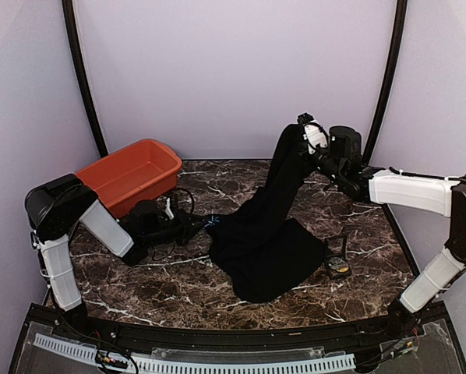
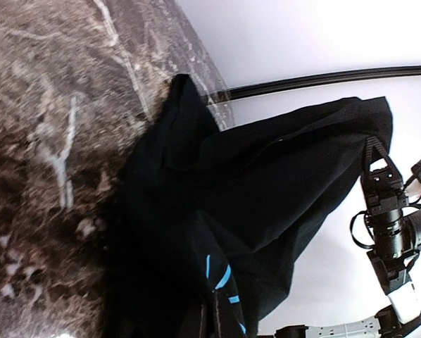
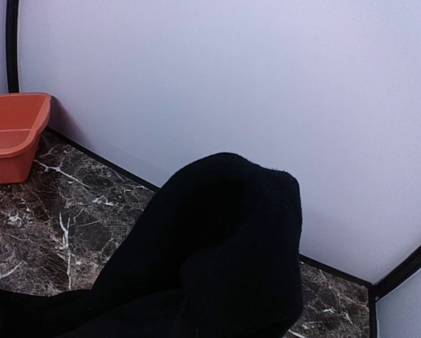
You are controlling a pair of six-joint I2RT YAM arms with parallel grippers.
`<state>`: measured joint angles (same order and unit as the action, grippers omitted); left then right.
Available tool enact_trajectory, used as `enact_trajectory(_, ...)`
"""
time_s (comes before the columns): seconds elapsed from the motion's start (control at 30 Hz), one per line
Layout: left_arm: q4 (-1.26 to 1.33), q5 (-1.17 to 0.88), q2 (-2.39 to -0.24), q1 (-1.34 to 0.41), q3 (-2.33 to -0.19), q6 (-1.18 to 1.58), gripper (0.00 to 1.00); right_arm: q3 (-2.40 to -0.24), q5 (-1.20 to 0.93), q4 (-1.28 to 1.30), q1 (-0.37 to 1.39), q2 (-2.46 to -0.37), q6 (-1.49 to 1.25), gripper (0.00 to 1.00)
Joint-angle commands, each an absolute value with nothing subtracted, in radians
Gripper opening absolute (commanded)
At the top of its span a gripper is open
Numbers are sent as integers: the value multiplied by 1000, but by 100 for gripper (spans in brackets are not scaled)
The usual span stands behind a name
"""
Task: Pin the brooch onto the clothing
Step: Pick up the crumpled clothing from the center of the board, then pick up the crumped clothing from the center of the board.
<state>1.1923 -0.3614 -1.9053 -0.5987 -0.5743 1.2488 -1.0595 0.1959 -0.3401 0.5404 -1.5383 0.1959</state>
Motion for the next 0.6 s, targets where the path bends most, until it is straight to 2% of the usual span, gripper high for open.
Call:
enact_trajectory(0.0, 1273, -400, -1884, -592, -669, 1149, 1, -1086, 200, -379, 521, -1530, 172, 0)
enact_trajectory(0.1, 1221, -463, -1841, -567, -768, 1027, 1, -1112, 171, -372, 503, -1520, 147, 0)
enact_trajectory(0.17, 1105, -529, -1788, -548, -878, 900, 1, -1141, 135, -372, 485, -1506, 120, 0)
enact_trajectory(0.23, 902, -612, -1702, -540, -1078, 717, 1, -1183, 90, -379, 465, -1494, 88, 0)
enact_trajectory(0.33, 584, -625, -1624, -537, -1257, 483, 1, -1214, -8, -434, 437, -1476, 39, 0)
enact_trajectory(0.47, 379, -580, -1537, -524, -1419, 260, 1, -1224, -202, -568, 375, -1466, -124, 0)
enact_trajectory(0.57, 292, -564, -1475, -523, -1454, 160, 1, -1226, -204, -594, 368, -1475, -162, 0)
